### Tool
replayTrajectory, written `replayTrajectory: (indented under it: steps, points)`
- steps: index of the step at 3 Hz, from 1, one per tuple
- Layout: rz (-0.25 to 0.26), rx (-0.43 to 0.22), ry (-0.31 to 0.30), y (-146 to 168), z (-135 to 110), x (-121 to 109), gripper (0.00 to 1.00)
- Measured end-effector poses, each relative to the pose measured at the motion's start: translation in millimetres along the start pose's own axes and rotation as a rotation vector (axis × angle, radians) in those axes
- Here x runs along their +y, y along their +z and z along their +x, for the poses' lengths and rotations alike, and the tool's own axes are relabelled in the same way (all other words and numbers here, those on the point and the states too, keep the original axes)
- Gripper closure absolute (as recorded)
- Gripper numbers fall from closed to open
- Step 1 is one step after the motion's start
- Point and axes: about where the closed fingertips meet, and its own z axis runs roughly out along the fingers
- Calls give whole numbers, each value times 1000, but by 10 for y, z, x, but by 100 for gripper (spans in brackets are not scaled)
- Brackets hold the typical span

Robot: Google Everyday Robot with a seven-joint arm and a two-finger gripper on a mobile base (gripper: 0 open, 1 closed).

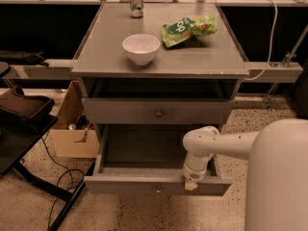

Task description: Open middle drawer

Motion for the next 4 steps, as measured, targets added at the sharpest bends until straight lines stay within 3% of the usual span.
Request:
replayTrajectory:
  steps: [3, 4]
  points:
    - [5, 4, -1, -40, -10, -9, 17]
    - [42, 48, -48, -297, -312, 224, 0]
